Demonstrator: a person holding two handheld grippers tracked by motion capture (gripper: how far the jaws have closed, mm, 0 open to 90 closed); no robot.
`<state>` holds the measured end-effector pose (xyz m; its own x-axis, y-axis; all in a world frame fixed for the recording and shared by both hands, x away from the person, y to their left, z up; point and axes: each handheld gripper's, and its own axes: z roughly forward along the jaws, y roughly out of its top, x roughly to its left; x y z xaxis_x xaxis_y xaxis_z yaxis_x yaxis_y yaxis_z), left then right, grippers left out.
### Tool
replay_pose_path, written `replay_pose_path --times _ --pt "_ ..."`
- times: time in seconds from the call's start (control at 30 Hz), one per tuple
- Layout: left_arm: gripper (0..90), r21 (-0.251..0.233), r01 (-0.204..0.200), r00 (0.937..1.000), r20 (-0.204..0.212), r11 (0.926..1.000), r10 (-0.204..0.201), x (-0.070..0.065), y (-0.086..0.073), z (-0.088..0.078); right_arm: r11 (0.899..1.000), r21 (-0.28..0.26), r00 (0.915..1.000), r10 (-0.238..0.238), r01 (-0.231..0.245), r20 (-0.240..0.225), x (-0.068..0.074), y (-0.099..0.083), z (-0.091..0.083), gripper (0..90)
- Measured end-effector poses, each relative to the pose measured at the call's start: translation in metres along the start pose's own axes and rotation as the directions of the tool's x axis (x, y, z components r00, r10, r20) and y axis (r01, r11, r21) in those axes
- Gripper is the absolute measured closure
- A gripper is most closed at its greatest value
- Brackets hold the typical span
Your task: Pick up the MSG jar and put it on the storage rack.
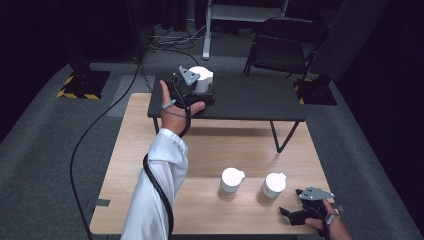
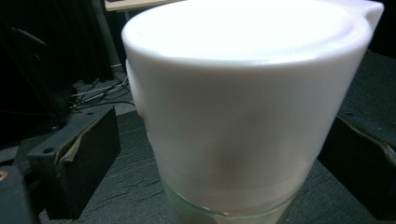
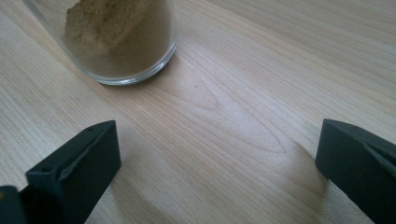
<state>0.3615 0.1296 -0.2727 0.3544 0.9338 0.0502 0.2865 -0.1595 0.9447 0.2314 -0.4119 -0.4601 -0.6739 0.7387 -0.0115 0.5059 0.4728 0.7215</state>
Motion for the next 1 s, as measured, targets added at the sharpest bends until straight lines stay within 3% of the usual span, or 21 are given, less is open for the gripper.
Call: replay_pose_path --times 0.3,0.67,0.8,1.0 --pt "0.7 -0.04 -0.021 0.9996 -0.018 0.999 0.02 -0.001 -0.006 -0.008 1.0 0.0 1.0 0.0 0.0 0.0 0.0 0.0 0.0 0.0" --pt "0.5 -0.082 -0.096 0.9943 -0.056 0.9921 0.091 -0.007 -0.015 -0.026 1.0 0.001 1.0 0.0 0.0 0.0 0.0 0.0 0.0 0.0" --pt "0.5 -0.099 -0.107 0.9937 -0.043 0.9893 0.103 -0.007 -0.017 -0.033 1.0 0.0 1.0 0.0 0.0 0.001 0.0 0.0 0.0 0.0" --pt "0.5 -0.112 -0.157 0.9875 -0.03 0.9813 0.155 -0.012 -0.023 -0.044 1.0 0.001 1.0 0.0 0.0 0.002 0.0 0.0 0.0 0.0"
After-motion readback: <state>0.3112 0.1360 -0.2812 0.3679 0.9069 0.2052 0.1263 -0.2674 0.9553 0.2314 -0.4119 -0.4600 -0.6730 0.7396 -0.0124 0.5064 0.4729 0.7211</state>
